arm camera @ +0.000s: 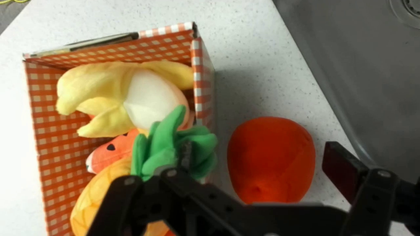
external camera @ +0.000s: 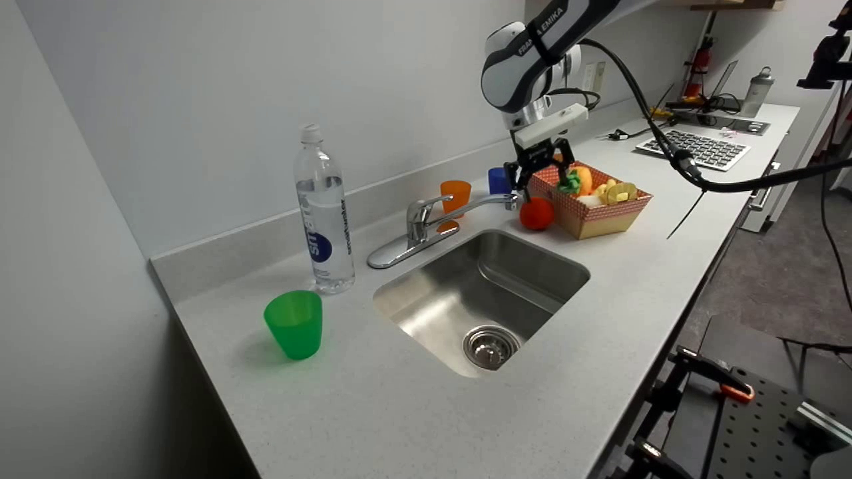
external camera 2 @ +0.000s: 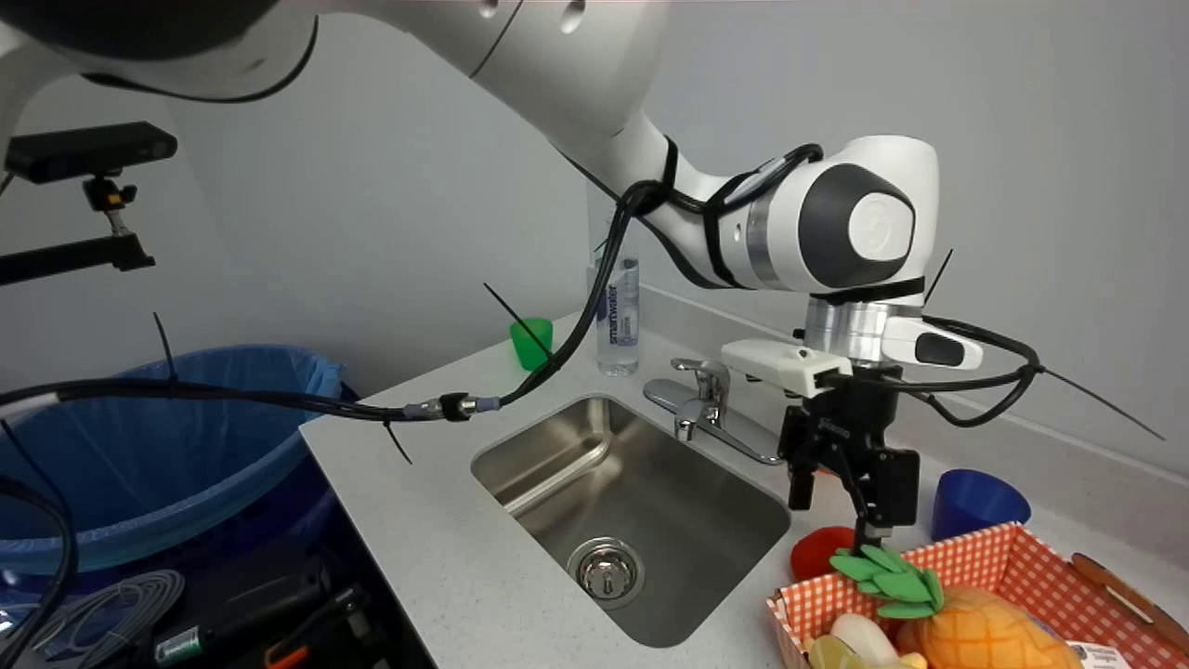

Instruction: Put the red plushy in the box

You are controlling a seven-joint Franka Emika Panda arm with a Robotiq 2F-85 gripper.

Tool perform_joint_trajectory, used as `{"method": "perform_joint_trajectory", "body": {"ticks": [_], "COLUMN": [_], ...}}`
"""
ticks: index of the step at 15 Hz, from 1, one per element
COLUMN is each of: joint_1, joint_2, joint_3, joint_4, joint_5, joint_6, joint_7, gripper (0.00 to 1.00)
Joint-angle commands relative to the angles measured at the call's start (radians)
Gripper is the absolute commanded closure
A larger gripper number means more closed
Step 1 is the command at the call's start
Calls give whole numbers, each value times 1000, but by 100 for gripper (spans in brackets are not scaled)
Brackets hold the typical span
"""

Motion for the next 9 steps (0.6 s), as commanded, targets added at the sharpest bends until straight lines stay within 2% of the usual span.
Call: {"method": "perform_joint_trajectory", "body": {"ticks": [1, 5, 9], "joint_1": [1, 7, 2], "joint_2": [-49, -65, -80], "joint_3": [7, 8, 11], "joint_4": [-100, -151, -156], "joint_5": [-26, -24, -7], "joint_6": [135, 231, 220], "joint_7": [-7, -13, -35], "gripper": [0, 0, 0]}}
